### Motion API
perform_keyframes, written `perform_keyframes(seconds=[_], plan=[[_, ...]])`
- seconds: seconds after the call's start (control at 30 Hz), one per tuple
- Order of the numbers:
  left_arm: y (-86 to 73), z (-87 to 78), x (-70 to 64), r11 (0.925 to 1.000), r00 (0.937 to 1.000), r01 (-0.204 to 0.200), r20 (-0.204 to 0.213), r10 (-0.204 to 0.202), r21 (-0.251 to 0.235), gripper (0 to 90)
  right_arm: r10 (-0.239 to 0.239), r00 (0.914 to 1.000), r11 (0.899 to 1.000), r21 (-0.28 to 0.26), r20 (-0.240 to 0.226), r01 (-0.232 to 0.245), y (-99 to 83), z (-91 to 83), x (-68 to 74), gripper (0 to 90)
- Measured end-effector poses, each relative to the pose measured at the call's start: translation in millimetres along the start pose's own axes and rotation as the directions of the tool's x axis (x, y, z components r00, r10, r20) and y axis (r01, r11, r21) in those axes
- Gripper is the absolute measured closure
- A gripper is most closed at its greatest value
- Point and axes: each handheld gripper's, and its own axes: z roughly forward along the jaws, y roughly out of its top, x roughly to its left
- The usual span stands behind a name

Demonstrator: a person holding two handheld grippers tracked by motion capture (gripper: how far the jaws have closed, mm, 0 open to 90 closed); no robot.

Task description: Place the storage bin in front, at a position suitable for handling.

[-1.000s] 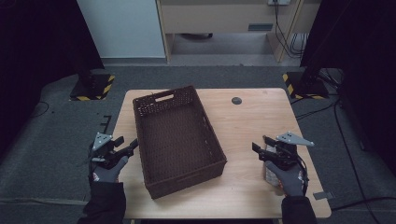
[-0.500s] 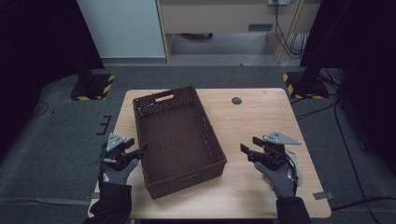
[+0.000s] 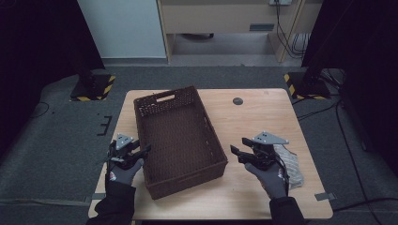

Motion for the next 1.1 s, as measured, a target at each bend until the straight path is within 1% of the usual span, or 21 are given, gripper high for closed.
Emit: perform_keyframes(seconds=[0.03, 0.17, 0.27, 0.37, 0.5, 0.6, 0.63, 0.7, 0.77, 0.9, 0.93, 1.1], plan=[[0.4, 0.7, 0.2, 1.0000, 1.0000, 0.000, 0.000, 0.000, 0.000, 49.0, -0.007, 1.0000, 1.000, 0.003, -0.003, 0.007, 0.5, 1.8, 0.9, 41.8], [3.0, 5.5, 0.3, 1.0000, 1.0000, -0.005, -0.008, 0.005, -0.002, 51.1, -0.009, 0.9999, 1.000, 0.011, -0.010, 0.009, 1.7, 7.1, 3.9, 42.5], [5.1, 8.7, 0.9, 1.0000, 1.0000, -0.006, 0.000, 0.006, 0.000, 52.7, -0.008, 0.9999, 1.000, 0.004, -0.014, 0.008, 2.5, 9.2, 4.4, 42.6], [8.1, 12.1, 0.5, 0.9996, 0.9996, -0.029, 0.004, 0.029, 0.006, 54.2, -0.003, 0.9999, 1.000, -0.005, -0.013, 0.003, 4.0, 9.5, 4.2, 42.9], [12.5, 15.7, -1.2, 0.9982, 0.9985, -0.055, 0.001, 0.055, 0.023, 56.2, -0.010, 0.9998, 1.000, -0.007, -0.015, 0.010, 5.5, 9.4, 3.2, 43.1], [13.9, 18.1, -3.1, 0.9988, 0.9990, -0.044, 0.005, 0.044, 0.022, 58.2, -0.008, 0.9998, 1.000, -0.001, -0.016, 0.008, 4.0, 11.8, 2.6, 43.4], [13.5, 19.1, -3.6, 0.9992, 0.9993, -0.036, 0.008, 0.036, 0.014, 58.5, -0.005, 0.9998, 1.000, 0.001, -0.017, 0.005, 3.5, 12.8, 3.0, 43.4], [12.1, 20.1, -4.2, 0.9999, 0.9998, -0.012, 0.017, 0.012, -0.001, 58.7, -0.009, 0.9998, 1.000, 0.010, -0.019, 0.009, 2.2, 15.3, 3.8, 43.8], [11.9, 21.0, -5.4, 1.0000, 0.9998, -0.006, 0.019, 0.006, -0.006, 58.8, -0.018, 0.9996, 1.000, 0.018, -0.023, 0.018, 1.0, 17.8, 5.6, 44.3], [12.5, 22.6, -8.8, 0.9999, 0.9997, -0.010, 0.022, 0.011, -0.007, 59.0, -0.028, 0.9993, 0.999, 0.021, -0.025, 0.028, 0.2, 22.2, 9.0, 46.8], [13.0, 23.2, -9.7, 0.9998, 0.9996, -0.018, 0.021, 0.018, -0.007, 58.9, -0.033, 0.9992, 0.999, 0.025, -0.022, 0.034, -0.2, 23.3, 9.9, 47.8], [15.2, 28.9, -17.1, 0.9995, 0.9989, -0.029, 0.036, 0.030, -0.011, 58.5, -0.042, 0.9988, 0.997, 0.056, -0.024, 0.043, -5.3, 28.0, 11.9, 55.9]])
